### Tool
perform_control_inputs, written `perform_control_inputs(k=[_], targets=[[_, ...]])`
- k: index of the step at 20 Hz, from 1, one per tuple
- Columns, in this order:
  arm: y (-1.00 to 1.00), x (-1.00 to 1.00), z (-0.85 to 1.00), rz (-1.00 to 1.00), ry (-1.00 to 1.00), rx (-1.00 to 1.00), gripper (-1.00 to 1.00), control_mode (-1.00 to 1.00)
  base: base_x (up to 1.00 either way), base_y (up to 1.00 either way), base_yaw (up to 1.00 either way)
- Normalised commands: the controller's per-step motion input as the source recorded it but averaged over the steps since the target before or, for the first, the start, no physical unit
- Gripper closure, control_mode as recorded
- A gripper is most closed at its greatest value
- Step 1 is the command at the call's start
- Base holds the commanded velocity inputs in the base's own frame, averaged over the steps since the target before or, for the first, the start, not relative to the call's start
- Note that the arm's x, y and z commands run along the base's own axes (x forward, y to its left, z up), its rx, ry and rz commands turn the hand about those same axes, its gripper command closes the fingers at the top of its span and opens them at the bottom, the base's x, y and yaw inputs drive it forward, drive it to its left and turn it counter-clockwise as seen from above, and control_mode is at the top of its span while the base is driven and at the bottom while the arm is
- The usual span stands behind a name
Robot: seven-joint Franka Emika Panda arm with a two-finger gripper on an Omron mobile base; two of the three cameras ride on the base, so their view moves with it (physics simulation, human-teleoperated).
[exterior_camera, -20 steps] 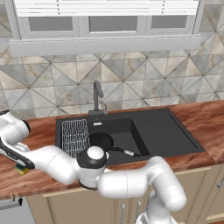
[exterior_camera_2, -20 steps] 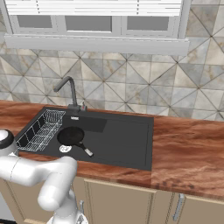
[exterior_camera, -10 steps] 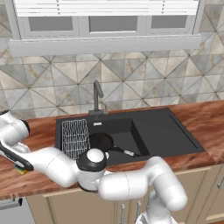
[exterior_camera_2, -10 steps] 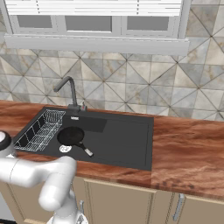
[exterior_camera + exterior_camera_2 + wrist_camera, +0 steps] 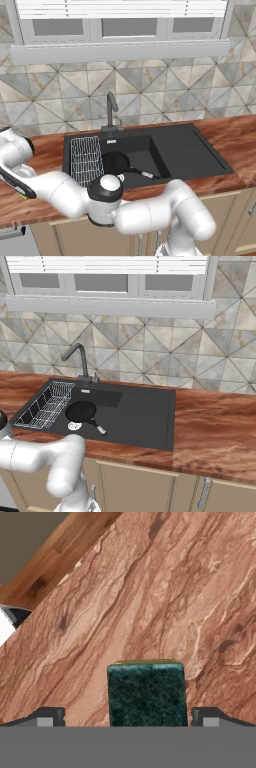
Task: Pick the pan and sponge and place them into the sink. Then turn on the water.
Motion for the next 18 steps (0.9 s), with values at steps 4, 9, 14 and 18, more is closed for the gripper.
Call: perform_control_inputs(k=[4, 9, 14, 18], targets=[[-0.13, -0.22, -0.21, 0.0, -0.01, 0.06, -1.0, -1.0, 0.0, 0.0, 0.0], [-0.18, -0.16, -0.39, 0.01, -0.16, 0.03, -1.0, -1.0, 0.0, 0.0, 0.0], [-0.18, -0.16, -0.38, 0.01, -0.19, 0.02, -1.0, -1.0, 0.0, 0.0, 0.0], [-0.21, -0.2, -0.45, 0.02, -0.16, 0.06, -1.0, -1.0, 0.0, 0.0, 0.0]])
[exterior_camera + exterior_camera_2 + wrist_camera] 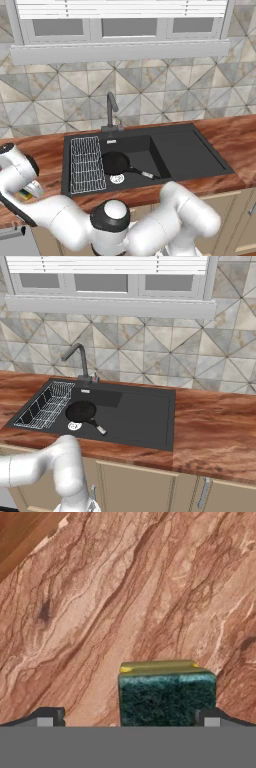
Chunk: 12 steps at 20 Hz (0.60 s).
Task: Pick the pan and sponge and place them into the sink. Then turn on the water.
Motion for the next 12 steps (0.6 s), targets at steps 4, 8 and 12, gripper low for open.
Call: perform_control_inputs(k=[4, 8, 12], targets=[[-0.21, -0.17, -0.48, 0.03, -0.14, 0.08, -1.0, -1.0, 0.0, 0.0, 0.0], [0.0, 0.12, -0.44, 0.08, -0.13, 0.07, -1.0, -1.0, 0.0, 0.0, 0.0], [0.04, 0.1, -0.58, 0.13, -0.08, 0.05, -1.0, -1.0, 0.0, 0.0, 0.0]])
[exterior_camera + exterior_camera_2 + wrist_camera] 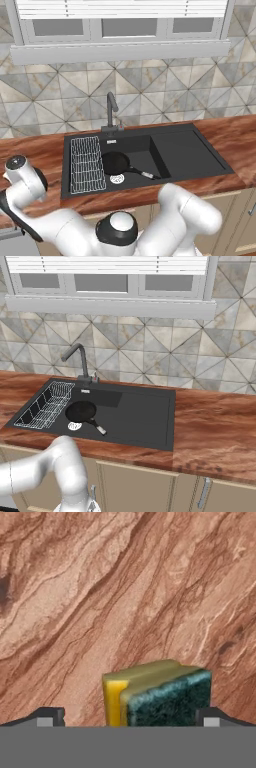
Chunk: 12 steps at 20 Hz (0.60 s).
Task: Pick the pan and sponge and place them into the sink. Then turn on the water.
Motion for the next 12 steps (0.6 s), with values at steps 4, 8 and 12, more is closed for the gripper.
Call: perform_control_inputs(k=[4, 8, 12], targets=[[0.14, 0.25, -0.62, 0.17, -0.02, 0.0, -1.0, -1.0, 0.0, 0.0, 0.0], [0.08, 0.45, -0.45, 0.14, 0.07, 0.08, -1.0, -1.0, 0.0, 0.0, 0.0], [0.12, 0.52, -0.3, 0.1, 0.07, 0.11, 1.0, -1.0, 0.0, 0.0, 0.0]])
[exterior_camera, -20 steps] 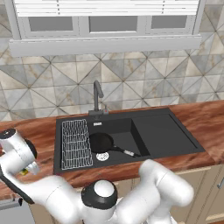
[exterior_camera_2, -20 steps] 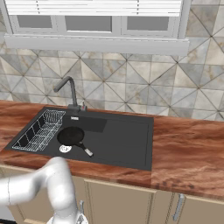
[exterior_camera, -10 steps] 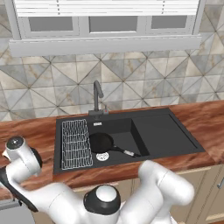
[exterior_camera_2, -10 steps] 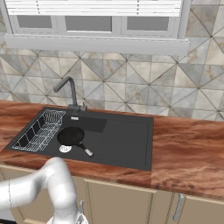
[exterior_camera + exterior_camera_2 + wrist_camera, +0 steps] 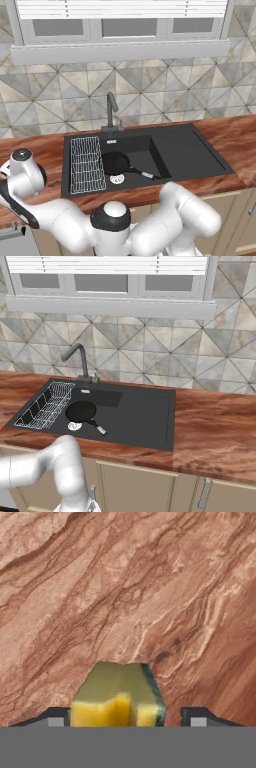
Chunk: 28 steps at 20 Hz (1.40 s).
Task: Pick the pan and sponge and place them into the sink. Then turn on the water.
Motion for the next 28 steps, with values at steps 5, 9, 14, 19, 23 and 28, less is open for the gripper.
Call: perform_control_inputs(k=[5, 9, 14, 19, 23, 28], targets=[[0.03, 0.39, -0.16, 0.1, 0.06, 0.08, 1.0, -1.0, 0.0, 0.0, 0.0], [-0.01, 0.21, -0.15, 0.07, 0.08, 0.04, 1.0, -1.0, 0.0, 0.0, 0.0], [-0.01, -0.02, 0.12, 0.02, 0.1, 0.0, 1.0, -1.0, 0.0, 0.0, 0.0], [-0.11, -0.13, 0.36, -0.02, 0.09, -0.03, 1.0, -1.0, 0.0, 0.0, 0.0], [-0.24, -0.05, 0.2, -0.09, 0.1, -0.08, 1.0, -1.0, 0.0, 0.0, 0.0], [-0.24, -0.05, 0.14, -0.08, 0.06, -0.14, 1.0, -1.0, 0.0, 0.0, 0.0]])
